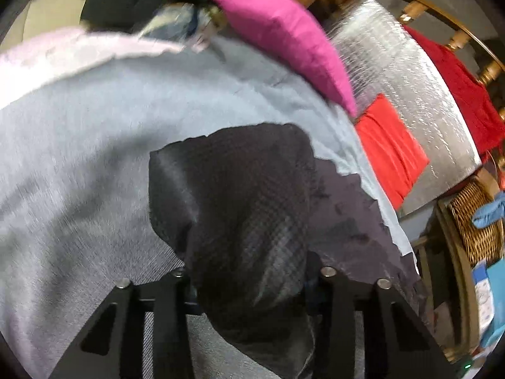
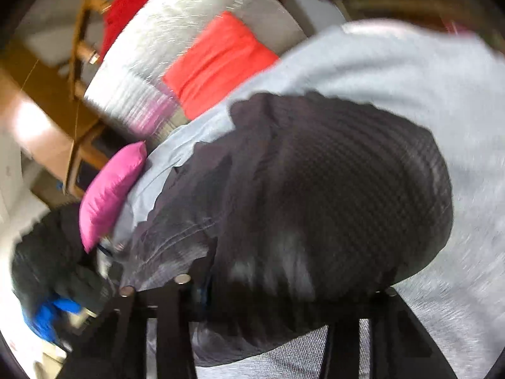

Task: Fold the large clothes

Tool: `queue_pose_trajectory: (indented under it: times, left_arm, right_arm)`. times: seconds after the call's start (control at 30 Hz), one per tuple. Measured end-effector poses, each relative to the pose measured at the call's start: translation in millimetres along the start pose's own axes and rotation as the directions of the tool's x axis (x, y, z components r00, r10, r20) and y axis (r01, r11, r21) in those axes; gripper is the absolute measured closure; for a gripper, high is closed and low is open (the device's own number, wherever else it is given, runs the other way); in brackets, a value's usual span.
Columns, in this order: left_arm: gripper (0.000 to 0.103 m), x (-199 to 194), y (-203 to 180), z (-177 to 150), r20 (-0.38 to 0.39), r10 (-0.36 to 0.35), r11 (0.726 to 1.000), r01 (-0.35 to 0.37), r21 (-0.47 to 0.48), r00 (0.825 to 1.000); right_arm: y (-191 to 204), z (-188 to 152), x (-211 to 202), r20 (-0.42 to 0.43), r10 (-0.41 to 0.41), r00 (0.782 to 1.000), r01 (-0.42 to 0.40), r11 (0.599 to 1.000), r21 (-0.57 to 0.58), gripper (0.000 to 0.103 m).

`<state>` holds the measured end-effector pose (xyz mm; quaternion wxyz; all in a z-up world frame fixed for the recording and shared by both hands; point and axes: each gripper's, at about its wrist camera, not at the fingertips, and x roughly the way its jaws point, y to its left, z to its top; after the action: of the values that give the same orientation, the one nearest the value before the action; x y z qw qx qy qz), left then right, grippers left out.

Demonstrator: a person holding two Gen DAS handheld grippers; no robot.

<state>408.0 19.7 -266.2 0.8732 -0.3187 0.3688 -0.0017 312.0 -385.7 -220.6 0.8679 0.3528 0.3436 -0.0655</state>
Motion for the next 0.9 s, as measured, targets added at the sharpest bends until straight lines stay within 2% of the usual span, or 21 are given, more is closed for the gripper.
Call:
queue_pose_trajectory:
  times: [0.2,0.3,0.37,0.4,0.43,0.47,0.53,0.57,0.67,0.73,0.77,0.8,0.83,0.9]
  left_arm:
    - [0.066,-34,4,2,0.015,-0.06,0.998,0.06,0.014,0.998]
    - [0.063,-35,10,-3,-0.013,-0.031,0.999,0.032,0.036,0.999]
    - [0.042,-10,18,-1,-0.113,0.022,1.0,-0.019,0.023,0.993]
    - [0.038,-1,26,1,-0.162,0.034,0.999,-0.036,-0.008,0.986]
    - [0.032,9,39,2,-0.207,0.013,0.996,-0.03,-0.079,0.978]
    - [0.032,11,49,5,-0.215,-0.033,0.991,0.003,-0.137,0.976]
    - [0.032,5,52,12,-0.23,-0.048,0.989,0.014,-0.145,0.972]
    - [0.032,1,52,16,-0.239,-0.05,0.991,0.019,-0.13,0.97]
    - [0.03,-11,58,25,-0.316,-0.044,0.997,0.021,-0.075,0.948]
    - [0.028,-19,65,35,-0.332,-0.063,0.998,0.05,-0.047,0.941]
    - [0.024,-23,66,40,-0.334,-0.046,0.999,0.045,-0.012,0.941]
    - [0.022,-28,66,44,-0.32,-0.016,0.999,0.027,0.031,0.947]
    - [0.022,-34,65,50,-0.279,0.03,0.996,-0.007,0.084,0.96]
    - [0.021,-44,62,57,-0.196,0.096,0.986,-0.066,0.151,0.976]
  right_arm:
    - [3,-2,-26,0.025,0.03,0.999,-0.03,0.999,-0.015,0.066]
    - [-1,-14,-39,-0.011,0.036,0.999,-0.036,0.999,-0.01,0.066]
    - [-10,-18,-38,-0.056,0.03,0.998,-0.03,1.0,0.001,0.065]
    - [-17,-19,-28,-0.101,0.022,0.995,-0.02,0.999,0.028,0.061]
    - [-28,-19,-21,-0.146,0.02,0.989,-0.01,0.998,0.07,0.055]
    - [-38,-19,-13,-0.198,0.038,0.98,-0.013,0.992,0.126,0.045]
    - [-53,-15,-10,-0.266,0.117,0.957,-0.058,0.974,0.218,0.045]
    - [-57,-10,-14,-0.294,0.137,0.946,-0.072,0.972,0.223,0.045]
    - [-58,1,-34,-0.377,0.138,0.916,-0.094,0.987,0.134,0.045]
    - [-66,7,-57,-0.39,0.131,0.911,-0.114,0.991,0.068,0.045]
    - [-70,11,-68,-0.383,0.113,0.917,-0.111,0.993,0.026,0.044]
    - [-74,18,-82,-0.343,0.084,0.936,-0.094,0.995,-0.013,0.044]
    - [-80,25,-92,-0.297,0.061,0.953,-0.076,0.996,-0.039,0.043]
    - [-95,42,-104,-0.22,0.064,0.973,-0.072,0.997,-0.025,0.034]
